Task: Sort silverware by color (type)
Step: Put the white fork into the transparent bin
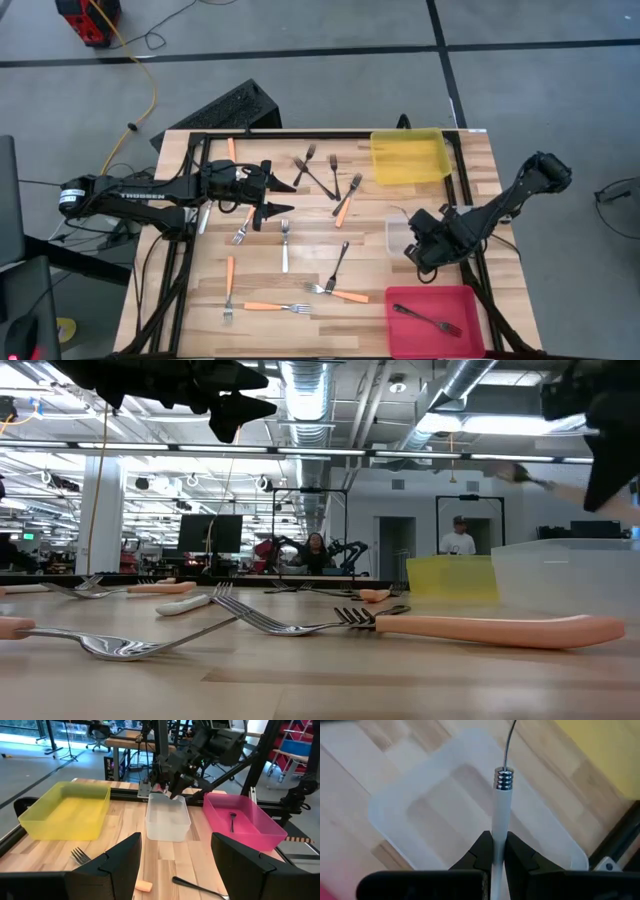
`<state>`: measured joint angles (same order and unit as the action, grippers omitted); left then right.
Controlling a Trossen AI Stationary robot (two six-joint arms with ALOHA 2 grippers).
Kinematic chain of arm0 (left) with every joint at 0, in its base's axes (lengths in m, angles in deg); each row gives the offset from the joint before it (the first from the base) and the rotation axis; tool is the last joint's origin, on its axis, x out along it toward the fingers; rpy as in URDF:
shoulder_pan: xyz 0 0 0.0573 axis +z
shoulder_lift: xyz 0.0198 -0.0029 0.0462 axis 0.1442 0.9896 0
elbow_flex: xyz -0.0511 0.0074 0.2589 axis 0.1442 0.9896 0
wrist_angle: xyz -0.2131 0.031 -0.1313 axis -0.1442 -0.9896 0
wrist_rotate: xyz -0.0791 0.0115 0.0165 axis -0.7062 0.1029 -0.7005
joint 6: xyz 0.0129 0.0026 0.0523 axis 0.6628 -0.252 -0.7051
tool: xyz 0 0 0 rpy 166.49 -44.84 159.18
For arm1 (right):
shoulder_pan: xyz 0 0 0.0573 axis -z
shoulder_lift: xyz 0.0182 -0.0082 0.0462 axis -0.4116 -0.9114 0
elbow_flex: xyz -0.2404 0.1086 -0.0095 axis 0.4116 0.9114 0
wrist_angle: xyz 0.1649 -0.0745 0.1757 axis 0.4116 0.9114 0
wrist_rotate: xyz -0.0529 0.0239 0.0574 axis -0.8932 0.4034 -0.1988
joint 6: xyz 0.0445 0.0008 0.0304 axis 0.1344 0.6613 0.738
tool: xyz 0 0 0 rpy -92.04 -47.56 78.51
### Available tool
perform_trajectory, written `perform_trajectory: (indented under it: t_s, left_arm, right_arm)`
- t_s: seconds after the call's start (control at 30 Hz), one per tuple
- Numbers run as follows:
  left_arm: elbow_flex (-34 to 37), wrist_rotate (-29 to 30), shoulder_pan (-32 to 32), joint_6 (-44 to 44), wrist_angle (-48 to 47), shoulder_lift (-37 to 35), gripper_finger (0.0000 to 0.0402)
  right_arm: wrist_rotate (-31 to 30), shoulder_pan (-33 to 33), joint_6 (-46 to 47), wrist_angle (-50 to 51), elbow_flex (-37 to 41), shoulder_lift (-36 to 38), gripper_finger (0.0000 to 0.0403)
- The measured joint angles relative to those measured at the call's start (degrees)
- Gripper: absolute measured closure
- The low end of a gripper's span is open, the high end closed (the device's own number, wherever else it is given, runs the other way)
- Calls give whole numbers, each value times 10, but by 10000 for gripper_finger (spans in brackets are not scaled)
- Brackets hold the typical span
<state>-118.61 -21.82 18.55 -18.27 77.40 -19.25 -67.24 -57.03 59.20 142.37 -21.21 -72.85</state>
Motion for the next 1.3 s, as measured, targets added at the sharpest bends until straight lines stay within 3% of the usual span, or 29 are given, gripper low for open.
perform_trajectory:
  t_s: [0.4,1.3]
  left_arm:
    - [0,1,0,-9,-9,0,176]
    - [0,1,0,-13,-19,0,176]
  right_arm:
    - [90,6,-26,-9,34,0,356]
    - [130,63,-153,-45,60,-17,356]
